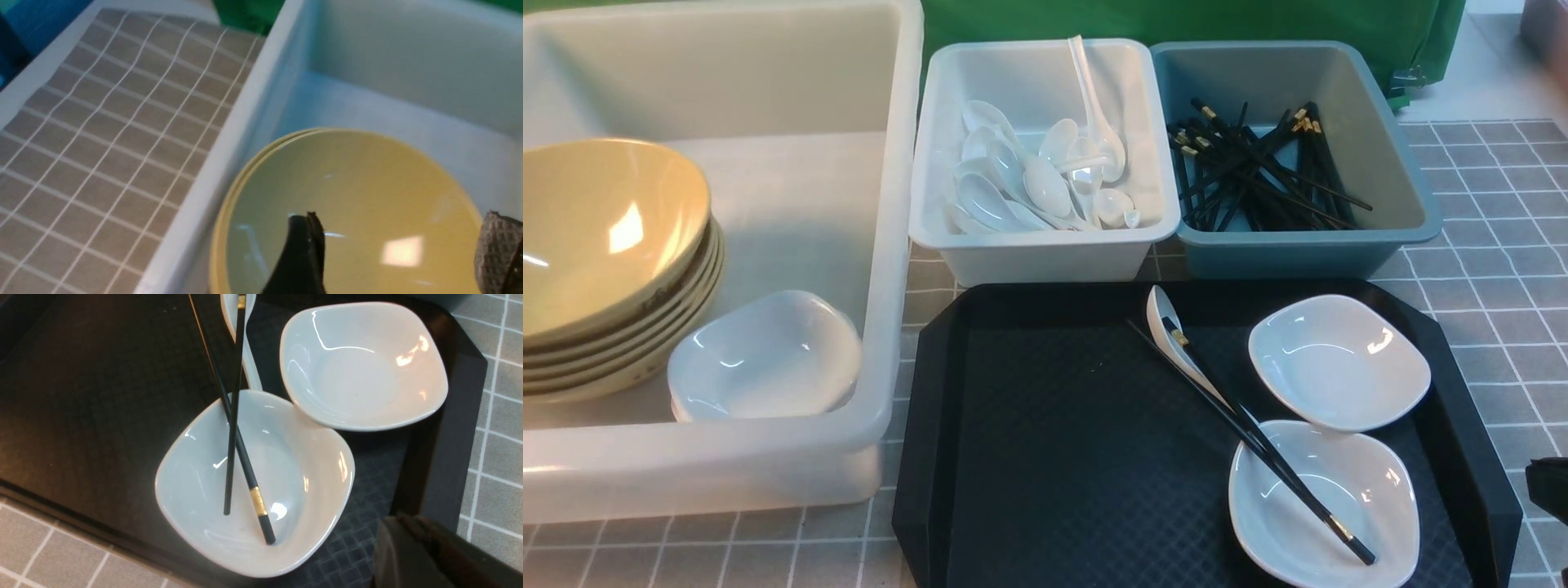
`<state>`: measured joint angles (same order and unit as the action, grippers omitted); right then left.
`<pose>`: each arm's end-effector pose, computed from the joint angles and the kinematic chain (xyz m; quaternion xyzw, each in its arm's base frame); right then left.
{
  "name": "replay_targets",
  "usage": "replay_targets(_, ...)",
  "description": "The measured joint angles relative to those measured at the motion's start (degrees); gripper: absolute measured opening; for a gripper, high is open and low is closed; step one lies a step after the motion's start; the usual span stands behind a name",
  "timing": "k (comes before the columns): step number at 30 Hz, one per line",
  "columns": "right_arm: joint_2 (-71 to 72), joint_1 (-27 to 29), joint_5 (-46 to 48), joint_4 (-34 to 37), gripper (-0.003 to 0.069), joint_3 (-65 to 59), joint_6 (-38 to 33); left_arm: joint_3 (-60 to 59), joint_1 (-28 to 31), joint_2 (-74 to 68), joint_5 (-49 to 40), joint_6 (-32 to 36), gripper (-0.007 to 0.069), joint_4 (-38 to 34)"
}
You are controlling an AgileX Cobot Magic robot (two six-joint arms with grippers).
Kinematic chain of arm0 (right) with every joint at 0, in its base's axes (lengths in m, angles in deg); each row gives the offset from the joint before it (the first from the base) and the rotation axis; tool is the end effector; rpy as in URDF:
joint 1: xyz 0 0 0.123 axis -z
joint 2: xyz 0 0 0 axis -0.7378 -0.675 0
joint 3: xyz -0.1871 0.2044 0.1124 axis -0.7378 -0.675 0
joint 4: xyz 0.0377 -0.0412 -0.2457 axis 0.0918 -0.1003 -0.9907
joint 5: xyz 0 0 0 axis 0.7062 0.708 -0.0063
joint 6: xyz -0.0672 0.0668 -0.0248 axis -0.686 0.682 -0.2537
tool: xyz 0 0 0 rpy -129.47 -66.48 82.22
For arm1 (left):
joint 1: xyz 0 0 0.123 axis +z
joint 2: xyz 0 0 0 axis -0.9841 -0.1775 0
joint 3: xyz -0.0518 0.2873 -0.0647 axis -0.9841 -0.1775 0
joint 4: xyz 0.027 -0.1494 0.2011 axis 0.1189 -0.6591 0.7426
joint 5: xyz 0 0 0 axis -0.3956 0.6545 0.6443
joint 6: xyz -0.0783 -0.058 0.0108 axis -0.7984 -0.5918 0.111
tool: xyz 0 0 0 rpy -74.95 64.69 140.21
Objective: On grey table put chopsticks spoon bowls plates into blue grey white boxes.
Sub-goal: 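Move the grippers toward the tableware on the black tray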
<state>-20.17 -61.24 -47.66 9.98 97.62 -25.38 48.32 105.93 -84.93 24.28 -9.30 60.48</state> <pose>0.1007 0.0319 0.2624 -0.1329 0.8959 0.0794 0.4164 0.2171 0.0889 0.4285 -0.1832 0.8504 0.0263 0.4924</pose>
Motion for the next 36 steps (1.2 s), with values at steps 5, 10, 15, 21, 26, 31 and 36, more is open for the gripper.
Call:
replay_targets(5,0.0,0.0,-1.26,0.0,0.0046,0.0,0.0,-3.16,-11.48,2.73,0.18,6.41,0.0252,-5.01)
replay_targets(10,0.0,0.0,-1.38,0.0,0.0046,0.0,0.0,-10.18,-17.66,-0.91,2.27,10.48,0.0055,-2.44)
replay_targets(15,0.0,0.0,-1.33,0.06,0.0046,0.0,0.0,-17.97,-18.19,-7.31,6.55,9.82,-0.0008,0.42)
replay_targets(21,0.0,0.0,-2.15,0.06,0.0046,0.0,0.0,-20.29,-18.19,-10.02,6.71,7.76,-0.001,0.05)
replay_targets(26,-1.02,0.0,-5.09,1.77,0.0046,0.33,-0.46,-19.54,-18.19,-8.15,4.13,7.36,-0.001,-0.7)
replay_targets(31,-9.33,0.0,1.44,7.53,0.0071,6.34,-6.43,-16.19,-18.19,3.71,1.25,9.76,-0.0008,-6.93)
replay_targets(36,-22.04,-2.02,3.61,13.57,0.0183,13.28,-13.96,-17.23,-18.19,16.53,-0.35,14.91,-0.0008,-14.46)
